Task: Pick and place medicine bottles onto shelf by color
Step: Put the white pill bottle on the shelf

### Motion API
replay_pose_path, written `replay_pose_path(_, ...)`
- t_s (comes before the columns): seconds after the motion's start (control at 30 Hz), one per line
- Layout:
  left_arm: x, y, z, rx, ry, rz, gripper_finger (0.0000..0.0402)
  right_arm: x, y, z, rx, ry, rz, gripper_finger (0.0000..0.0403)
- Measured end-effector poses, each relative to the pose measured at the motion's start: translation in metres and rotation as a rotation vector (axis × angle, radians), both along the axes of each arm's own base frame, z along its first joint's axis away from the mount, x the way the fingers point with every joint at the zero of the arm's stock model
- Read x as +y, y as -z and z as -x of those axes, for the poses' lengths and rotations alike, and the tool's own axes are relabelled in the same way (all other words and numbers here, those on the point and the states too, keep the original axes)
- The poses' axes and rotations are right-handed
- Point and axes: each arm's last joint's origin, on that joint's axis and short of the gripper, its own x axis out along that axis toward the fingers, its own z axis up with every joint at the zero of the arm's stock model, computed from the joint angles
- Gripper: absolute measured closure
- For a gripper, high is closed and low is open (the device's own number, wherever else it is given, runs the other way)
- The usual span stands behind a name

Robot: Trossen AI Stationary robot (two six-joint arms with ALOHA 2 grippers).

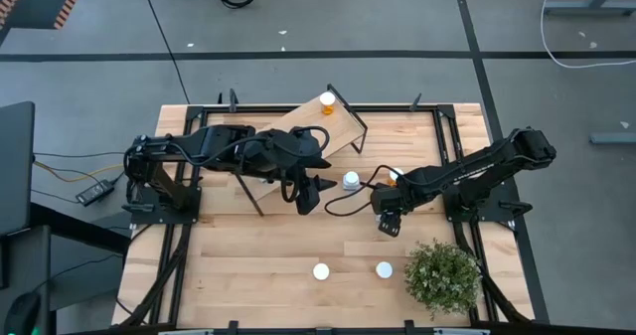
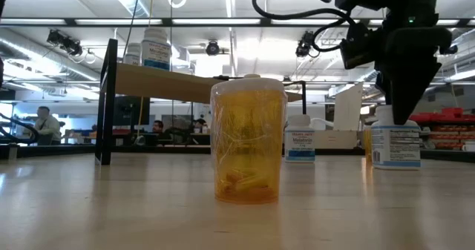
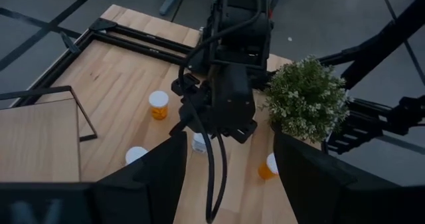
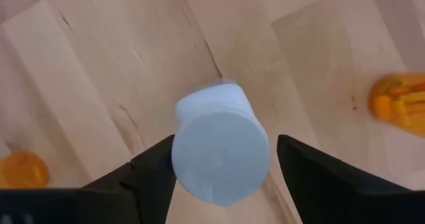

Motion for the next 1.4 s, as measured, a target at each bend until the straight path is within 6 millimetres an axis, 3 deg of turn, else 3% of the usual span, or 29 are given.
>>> replay_pose_path(0.43, -0.002, 0.0, 0.0, 0.002, 0.014, -0.014, 0.0171, 0.001, -0.001, -0.004, -0.043, 0.003, -0.008, 0.0169)
replay_pose_path(0.77, -0.004, 0.004, 0.003, 0.055, 0.051, -0.025, 0.0171, 0.001, -0.005, -0.003, -0.014, -0.016, -0.025, 0.0216)
replay_pose_path(0.93, -0.004, 0.006, 0.004, 0.073, 0.056, -0.03, 0.0171, 0.003, -0.029, -0.011, -0.038, -0.037, -0.022, 0.0202)
replay_pose_path(1.17, -0.001, -0.008, 0.021, 0.04, 0.094, -0.061, 0.0171, 0.0, -0.085, -0.027, -0.156, -0.021, 0.009, 0.0202)
replay_pose_path(1.4, 0.01, -0.032, 0.051, -0.037, 0.073, -0.102, 0.0171, -0.033, -0.13, -0.042, -0.294, 0.08, 0.032, 0.0204)
